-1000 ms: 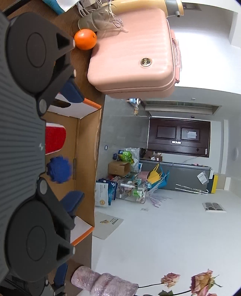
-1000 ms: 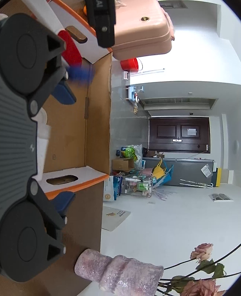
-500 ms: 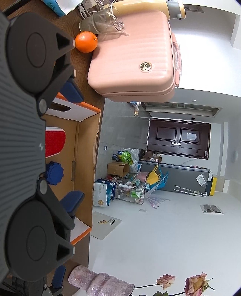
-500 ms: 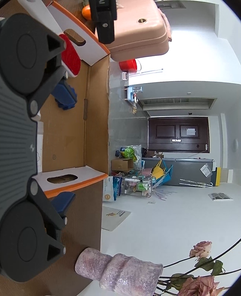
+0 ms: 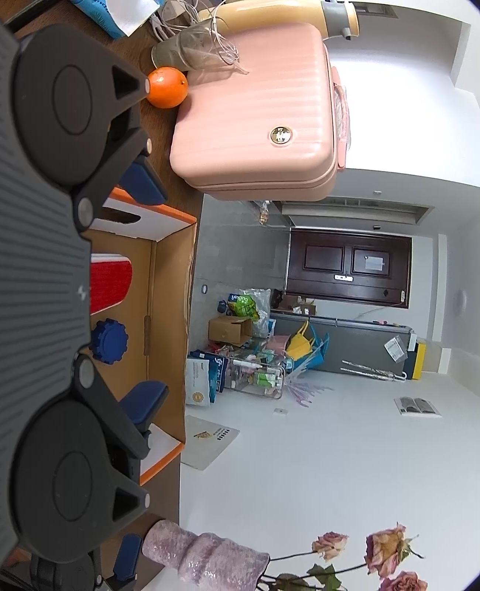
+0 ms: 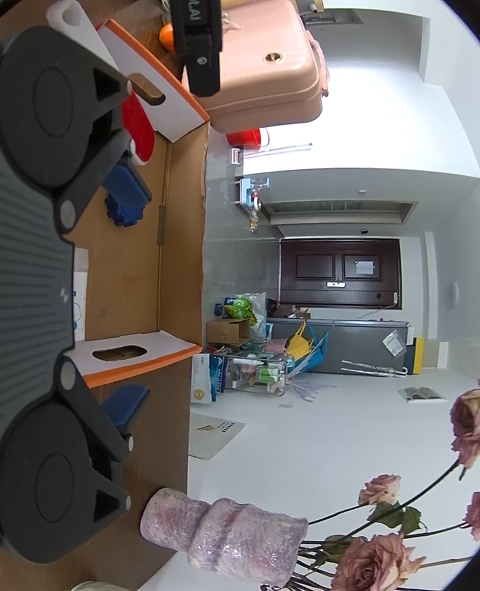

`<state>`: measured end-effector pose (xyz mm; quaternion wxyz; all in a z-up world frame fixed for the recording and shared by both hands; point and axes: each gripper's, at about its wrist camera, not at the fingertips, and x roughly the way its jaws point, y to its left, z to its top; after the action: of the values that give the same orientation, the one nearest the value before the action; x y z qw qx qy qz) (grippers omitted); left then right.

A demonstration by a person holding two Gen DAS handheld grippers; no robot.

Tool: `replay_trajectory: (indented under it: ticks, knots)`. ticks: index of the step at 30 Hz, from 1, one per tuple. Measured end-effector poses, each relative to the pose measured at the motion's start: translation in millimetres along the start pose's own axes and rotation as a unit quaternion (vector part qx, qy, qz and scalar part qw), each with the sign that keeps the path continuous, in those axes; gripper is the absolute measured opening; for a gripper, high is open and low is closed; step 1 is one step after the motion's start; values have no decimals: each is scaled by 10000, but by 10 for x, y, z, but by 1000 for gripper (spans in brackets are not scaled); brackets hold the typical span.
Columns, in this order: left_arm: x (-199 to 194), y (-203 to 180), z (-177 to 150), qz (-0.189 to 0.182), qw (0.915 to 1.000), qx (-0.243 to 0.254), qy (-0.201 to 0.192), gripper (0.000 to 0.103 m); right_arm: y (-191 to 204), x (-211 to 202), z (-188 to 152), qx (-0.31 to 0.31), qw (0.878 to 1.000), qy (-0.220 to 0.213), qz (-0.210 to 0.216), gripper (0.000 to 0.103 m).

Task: Organize rigid objects
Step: 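Open the left tool to drop the blue cap while the right tool releases the wipes into the box, then withdraw both tools from the box toward the purple cap and tape roll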

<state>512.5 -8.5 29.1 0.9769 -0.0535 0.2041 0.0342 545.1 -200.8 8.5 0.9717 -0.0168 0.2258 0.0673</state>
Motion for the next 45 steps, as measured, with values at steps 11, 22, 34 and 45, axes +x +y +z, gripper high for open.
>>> replay_trajectory:
  ticks: [11, 22, 34, 45]
  knots:
    - [-303, 17, -62, -156, 9996, 165, -165, 103, 21, -378, -108, -130, 9994, -327, 38, 103]
    - [-664, 94, -294, -304, 9989, 312, -166, 103, 63, -827, -360, -318, 9982, -494, 110, 103]
    - [-1026, 155, -562, -405, 9985, 371, -21, 103, 55, -1252, -651, -284, 9983, -495, 138, 103]
    - [-1351, 160, -843, -549, 9978, 365, 77, 103, 20, -1605, -971, -226, 9989, -388, 92, 103]
